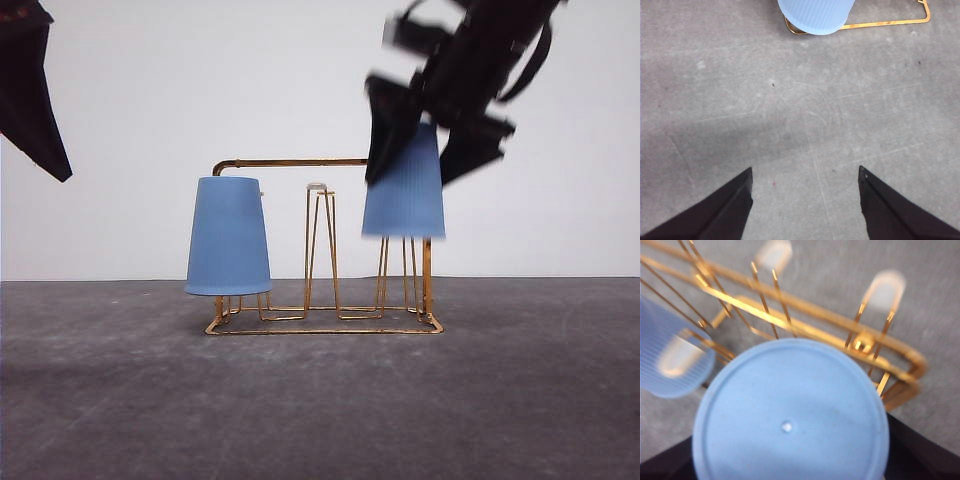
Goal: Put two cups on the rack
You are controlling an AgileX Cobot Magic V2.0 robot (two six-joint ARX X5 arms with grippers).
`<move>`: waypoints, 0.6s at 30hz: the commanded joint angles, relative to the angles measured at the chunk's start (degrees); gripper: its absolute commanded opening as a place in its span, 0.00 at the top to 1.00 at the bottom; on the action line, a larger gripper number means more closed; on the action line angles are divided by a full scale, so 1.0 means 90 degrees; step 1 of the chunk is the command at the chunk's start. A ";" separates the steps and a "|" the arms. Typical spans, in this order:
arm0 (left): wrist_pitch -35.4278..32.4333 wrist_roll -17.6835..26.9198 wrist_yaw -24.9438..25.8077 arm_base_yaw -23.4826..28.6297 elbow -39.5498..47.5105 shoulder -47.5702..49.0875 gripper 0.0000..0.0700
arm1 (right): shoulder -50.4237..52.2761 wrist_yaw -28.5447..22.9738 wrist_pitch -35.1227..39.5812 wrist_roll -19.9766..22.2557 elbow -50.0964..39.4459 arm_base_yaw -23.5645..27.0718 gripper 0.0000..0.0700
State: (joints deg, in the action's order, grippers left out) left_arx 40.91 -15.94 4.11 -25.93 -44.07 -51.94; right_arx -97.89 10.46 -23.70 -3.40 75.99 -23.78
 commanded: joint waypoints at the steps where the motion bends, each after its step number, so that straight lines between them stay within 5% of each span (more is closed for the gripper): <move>1: -0.0031 -0.0022 -0.0032 -0.0024 -0.0085 -0.0041 0.45 | -0.0232 -0.0006 0.0065 -0.0006 0.0095 -0.0044 0.45; 12: -0.0025 -0.0022 -0.0031 -0.0024 -0.0085 -0.0041 0.45 | -0.0387 -0.0002 -0.0160 -0.0053 0.0147 -0.0088 0.12; 18: -0.0024 -0.0022 -0.0031 -0.0024 -0.0085 -0.0041 0.44 | -0.0097 -0.0002 -0.1881 -0.0072 0.0973 0.0000 0.12</move>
State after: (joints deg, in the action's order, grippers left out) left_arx 40.91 -15.94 4.01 -25.93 -44.07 -51.94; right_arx -99.35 10.46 -37.98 -3.46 82.27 -23.66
